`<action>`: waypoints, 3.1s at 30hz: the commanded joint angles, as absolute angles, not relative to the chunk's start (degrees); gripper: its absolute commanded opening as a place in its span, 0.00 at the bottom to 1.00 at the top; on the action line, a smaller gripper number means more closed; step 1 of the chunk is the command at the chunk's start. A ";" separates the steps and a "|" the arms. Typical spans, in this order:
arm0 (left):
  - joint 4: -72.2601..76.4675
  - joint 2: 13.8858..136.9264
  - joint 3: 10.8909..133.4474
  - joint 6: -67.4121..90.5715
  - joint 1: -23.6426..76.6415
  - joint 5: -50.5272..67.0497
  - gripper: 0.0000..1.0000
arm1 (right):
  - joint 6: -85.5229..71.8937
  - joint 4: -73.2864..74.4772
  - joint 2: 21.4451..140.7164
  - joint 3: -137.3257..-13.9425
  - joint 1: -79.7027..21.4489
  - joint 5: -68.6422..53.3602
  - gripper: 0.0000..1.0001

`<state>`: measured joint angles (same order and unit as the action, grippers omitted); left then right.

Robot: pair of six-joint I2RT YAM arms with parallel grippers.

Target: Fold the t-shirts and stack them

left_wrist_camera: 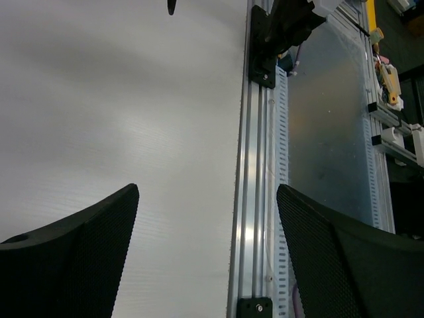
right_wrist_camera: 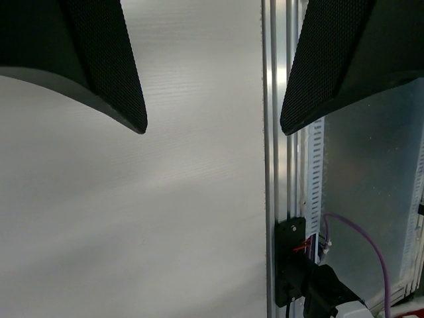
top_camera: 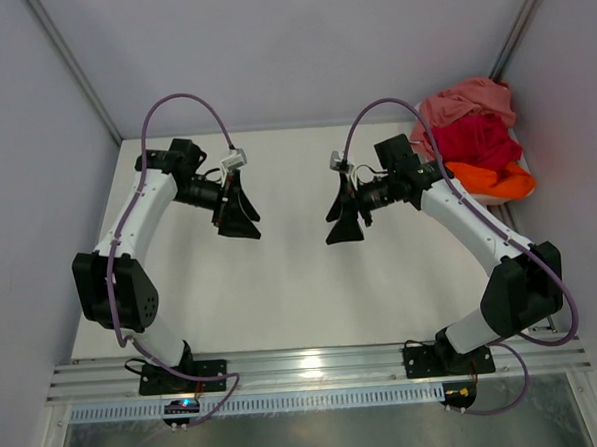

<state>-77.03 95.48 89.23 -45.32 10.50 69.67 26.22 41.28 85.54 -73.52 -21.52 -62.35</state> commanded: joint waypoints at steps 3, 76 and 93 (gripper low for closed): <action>-84.64 94.04 89.03 -45.35 10.99 70.84 0.11 | 29.08 42.63 84.55 -75.50 -21.71 -63.98 0.18; -28.47 83.76 76.20 -6.15 10.28 19.60 0.99 | 16.08 22.92 113.50 -119.19 2.20 8.79 0.87; -30.67 81.30 70.31 -8.53 10.28 14.59 0.99 | 18.19 18.64 130.24 -128.76 6.15 8.88 0.75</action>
